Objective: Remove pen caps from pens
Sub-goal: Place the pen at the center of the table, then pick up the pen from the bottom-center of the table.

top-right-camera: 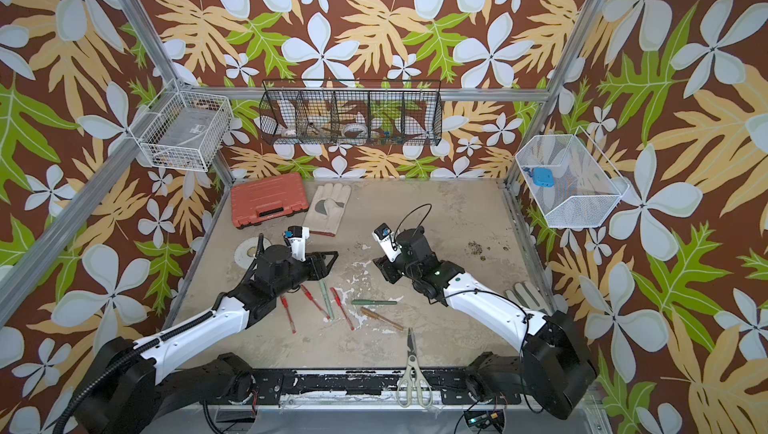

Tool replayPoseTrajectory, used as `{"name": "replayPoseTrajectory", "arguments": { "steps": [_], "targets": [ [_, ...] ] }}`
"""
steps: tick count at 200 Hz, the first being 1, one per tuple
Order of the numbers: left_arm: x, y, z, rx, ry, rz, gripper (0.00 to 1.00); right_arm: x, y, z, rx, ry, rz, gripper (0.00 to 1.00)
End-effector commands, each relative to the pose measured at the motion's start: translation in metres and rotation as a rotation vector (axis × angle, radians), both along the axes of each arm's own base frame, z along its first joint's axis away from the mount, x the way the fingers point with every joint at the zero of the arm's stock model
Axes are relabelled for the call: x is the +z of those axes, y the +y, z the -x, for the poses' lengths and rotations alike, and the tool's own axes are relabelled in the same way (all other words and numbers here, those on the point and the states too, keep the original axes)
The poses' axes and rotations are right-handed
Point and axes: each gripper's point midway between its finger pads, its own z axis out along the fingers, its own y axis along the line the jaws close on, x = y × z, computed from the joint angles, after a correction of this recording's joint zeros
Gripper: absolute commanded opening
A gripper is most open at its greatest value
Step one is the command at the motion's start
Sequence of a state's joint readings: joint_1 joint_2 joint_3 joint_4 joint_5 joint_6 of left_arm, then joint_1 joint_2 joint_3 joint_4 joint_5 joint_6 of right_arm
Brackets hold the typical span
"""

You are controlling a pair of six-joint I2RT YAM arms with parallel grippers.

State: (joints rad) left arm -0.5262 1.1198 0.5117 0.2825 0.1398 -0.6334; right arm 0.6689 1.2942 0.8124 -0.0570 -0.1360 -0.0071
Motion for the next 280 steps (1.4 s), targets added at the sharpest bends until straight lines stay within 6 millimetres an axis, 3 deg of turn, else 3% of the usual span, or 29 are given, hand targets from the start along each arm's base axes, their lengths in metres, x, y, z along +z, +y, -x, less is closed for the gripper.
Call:
{"name": "replayPoseTrajectory", "arguments": {
  "steps": [1, 24, 42, 64, 120, 174, 280],
  "targets": [
    [-0.019, 0.012, 0.014, 0.061, 0.113, 0.018, 0.56, -0.003, 0.014, 0.021, 0.07, 0.066, -0.053, 0.54],
    [-0.019, 0.027, 0.019, 0.124, 0.125, 0.007, 0.56, -0.015, 0.029, 0.04, 0.026, 0.1, -0.042, 0.55],
    [-0.02, 0.036, 0.023, 0.156, 0.123, -0.01, 0.56, -0.036, 0.04, 0.056, -0.015, 0.179, -0.02, 0.54],
    [-0.019, 0.041, 0.026, 0.168, 0.114, -0.021, 0.57, -0.061, 0.054, 0.077, -0.045, 0.206, 0.037, 0.51],
    [-0.022, 0.042, 0.03, 0.159, 0.127, -0.04, 0.58, -0.097, 0.09, 0.113, -0.036, 0.217, 0.118, 0.47],
    [-0.026, 0.044, 0.031, 0.156, 0.13, -0.056, 0.58, -0.122, 0.106, 0.114, -0.059, 0.204, 0.204, 0.43],
    [-0.033, 0.047, 0.032, 0.159, 0.134, -0.078, 0.58, -0.155, 0.106, 0.113, -0.075, 0.229, 0.268, 0.2]
  ]
}}
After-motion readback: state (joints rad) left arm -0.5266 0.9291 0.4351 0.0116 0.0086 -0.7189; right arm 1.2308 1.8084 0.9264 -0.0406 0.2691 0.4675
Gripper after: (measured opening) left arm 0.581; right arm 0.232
